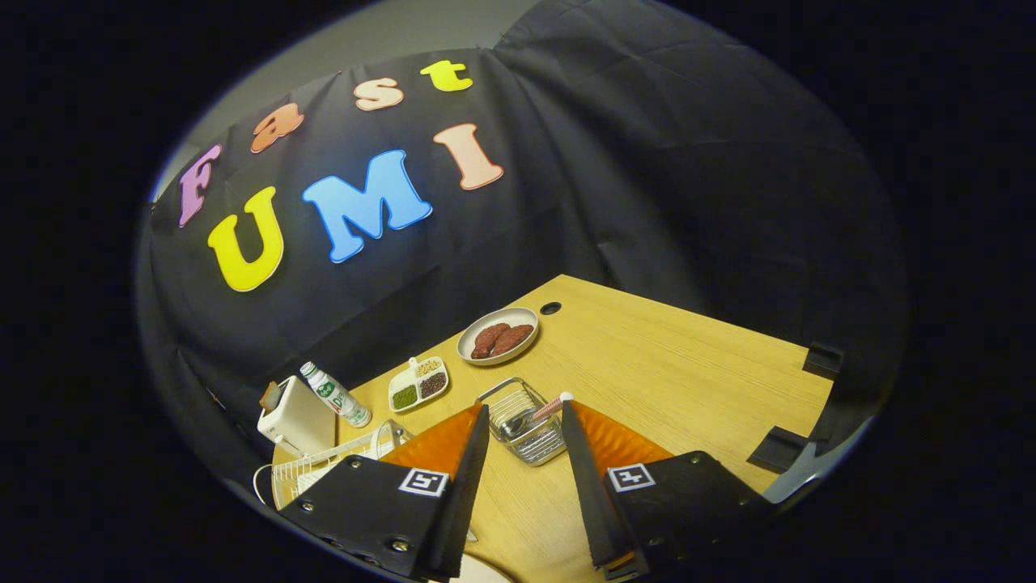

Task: Take the plate from the dish rack, then take the spoon from the basket and place it into the plate.

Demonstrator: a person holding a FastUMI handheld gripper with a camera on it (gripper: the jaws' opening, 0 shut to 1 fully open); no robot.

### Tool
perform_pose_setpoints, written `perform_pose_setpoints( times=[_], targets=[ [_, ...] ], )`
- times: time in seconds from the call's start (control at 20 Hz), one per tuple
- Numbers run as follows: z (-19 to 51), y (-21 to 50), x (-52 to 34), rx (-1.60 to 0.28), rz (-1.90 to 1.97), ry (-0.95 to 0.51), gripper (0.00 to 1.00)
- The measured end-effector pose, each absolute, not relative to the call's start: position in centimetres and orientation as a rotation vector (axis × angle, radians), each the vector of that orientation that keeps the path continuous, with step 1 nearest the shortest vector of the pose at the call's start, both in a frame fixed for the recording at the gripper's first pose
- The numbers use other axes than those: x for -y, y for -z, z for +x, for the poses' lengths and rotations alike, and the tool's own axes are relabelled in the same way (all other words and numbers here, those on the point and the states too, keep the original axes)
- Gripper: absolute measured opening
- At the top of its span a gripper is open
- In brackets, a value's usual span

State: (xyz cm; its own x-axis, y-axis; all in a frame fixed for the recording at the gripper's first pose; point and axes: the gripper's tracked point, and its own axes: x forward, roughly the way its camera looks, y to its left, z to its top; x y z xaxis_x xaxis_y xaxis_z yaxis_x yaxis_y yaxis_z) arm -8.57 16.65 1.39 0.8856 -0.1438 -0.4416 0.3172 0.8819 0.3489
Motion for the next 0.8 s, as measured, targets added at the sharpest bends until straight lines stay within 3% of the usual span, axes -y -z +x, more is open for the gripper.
perform_pose_setpoints(
  times=[0.8],
  targets=[
    [-3.0, 4.7, -13.1, -0.450, 0.429, 0.395, 0.57]
  ],
)
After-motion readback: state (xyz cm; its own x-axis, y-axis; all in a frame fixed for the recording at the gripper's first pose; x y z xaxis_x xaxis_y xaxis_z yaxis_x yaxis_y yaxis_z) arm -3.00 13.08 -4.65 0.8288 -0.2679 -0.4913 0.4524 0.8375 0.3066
